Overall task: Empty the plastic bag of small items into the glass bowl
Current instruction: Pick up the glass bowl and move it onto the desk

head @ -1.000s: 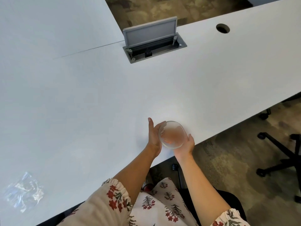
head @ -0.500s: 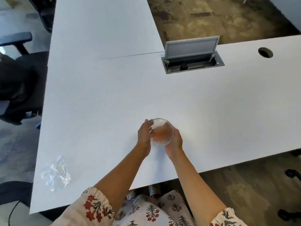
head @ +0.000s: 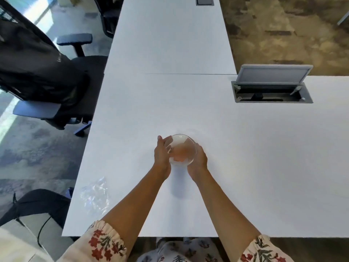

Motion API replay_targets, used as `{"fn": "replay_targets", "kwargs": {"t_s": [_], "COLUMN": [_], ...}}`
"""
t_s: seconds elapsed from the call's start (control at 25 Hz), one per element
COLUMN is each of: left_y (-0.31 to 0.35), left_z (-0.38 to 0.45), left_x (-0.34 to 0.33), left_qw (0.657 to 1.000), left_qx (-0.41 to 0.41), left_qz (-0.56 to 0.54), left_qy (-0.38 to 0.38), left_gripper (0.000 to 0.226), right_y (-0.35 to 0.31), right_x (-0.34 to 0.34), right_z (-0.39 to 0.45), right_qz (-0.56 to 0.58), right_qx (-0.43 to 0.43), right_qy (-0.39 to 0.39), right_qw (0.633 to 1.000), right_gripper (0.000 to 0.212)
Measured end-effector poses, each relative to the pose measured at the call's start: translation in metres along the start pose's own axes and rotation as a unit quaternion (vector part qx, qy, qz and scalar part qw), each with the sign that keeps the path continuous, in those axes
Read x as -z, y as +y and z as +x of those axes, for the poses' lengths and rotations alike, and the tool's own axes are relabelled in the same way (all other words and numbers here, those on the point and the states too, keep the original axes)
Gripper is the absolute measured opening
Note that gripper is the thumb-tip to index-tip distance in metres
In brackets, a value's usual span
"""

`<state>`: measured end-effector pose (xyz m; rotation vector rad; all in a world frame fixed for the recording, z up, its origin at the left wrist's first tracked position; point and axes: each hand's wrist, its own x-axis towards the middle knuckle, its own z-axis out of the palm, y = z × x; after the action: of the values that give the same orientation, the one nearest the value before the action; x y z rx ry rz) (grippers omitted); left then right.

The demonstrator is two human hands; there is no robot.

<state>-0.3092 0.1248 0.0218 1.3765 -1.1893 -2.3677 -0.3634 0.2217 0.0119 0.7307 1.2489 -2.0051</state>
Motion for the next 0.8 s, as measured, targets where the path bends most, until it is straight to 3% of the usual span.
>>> {"fn": "replay_targets", "kwargs": {"t_s": [0.08,0.36,0.8], "left_y": [0.014,0.058,0.060], "left_z": [0.013,0.060,0.112], "left_x": [0.010,0.022,0.007], "left_qw": [1.000,1.000,0.999], "left_qx": [-0.004,-0.011,-0.005], "left_qz": [-0.010,-0.024,-0.031], "left_qy": [0.005,-0.003,-0.008], "left_gripper": [0.060,0.059,0.067], "right_y": [0.004,0.005,0.002], "right_x": [-0.020,-0.076,-0.091], "right_z": [0.006,0.043,0.107], "right_qz": [-0.001,-0.026,-0.123], "right_qx": [0.004,0.024,0.055], "right_qy": [-0.004,-0.013,0.036], "right_qw": [1.000,0.999,0.990], "right_gripper": [0.016,0.022,0.036]}}
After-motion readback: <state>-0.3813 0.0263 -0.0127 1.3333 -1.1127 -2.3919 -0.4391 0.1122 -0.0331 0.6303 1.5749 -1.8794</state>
